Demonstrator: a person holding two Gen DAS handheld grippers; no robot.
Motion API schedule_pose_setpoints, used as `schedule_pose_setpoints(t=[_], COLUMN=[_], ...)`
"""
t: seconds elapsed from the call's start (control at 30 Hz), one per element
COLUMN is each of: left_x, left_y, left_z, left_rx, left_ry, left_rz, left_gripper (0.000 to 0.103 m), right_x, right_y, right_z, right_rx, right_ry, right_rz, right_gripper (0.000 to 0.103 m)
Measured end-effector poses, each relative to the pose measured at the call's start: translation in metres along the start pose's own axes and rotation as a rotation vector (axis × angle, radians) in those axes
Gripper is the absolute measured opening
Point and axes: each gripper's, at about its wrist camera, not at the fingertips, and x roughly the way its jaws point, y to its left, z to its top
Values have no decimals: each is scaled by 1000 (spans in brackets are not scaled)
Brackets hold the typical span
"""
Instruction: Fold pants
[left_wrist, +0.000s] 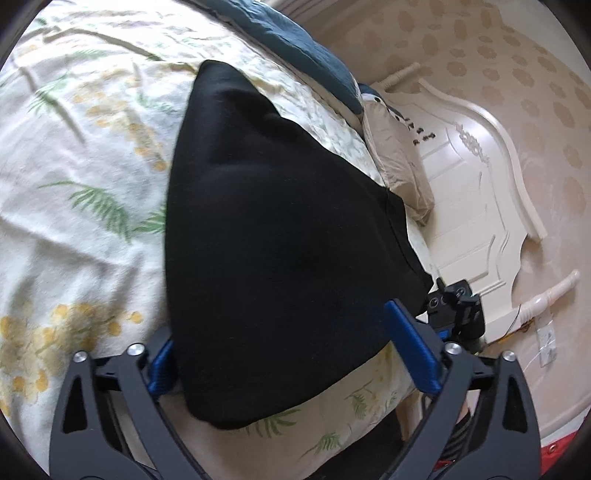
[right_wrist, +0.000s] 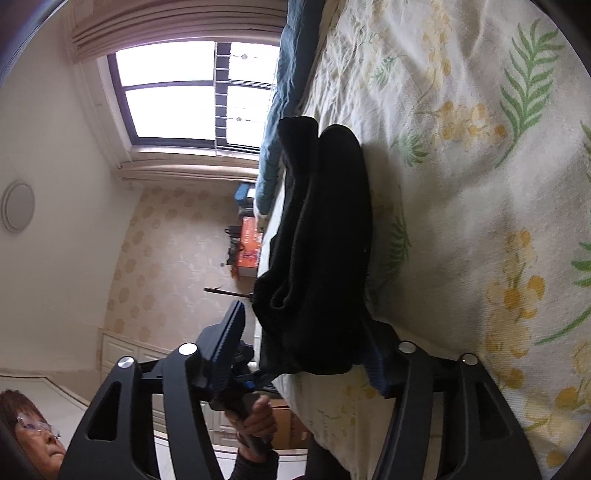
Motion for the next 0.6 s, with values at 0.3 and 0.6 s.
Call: schedule_pose_setpoints(t=[0.3, 0.6], left_x=[8, 3], left_y=[-15, -32], left_z=[-6, -20], left_rx=[95, 124], left_ry=[1, -59], left_rz=[110, 324], left_gripper=[100, 100], right_x=[-6, -30], right_y=[5, 8], right_z=[3, -3], right_rx=[-1, -17], right_ry=[-7, -58], right_rz=[-16, -60], right_gripper=[63, 70])
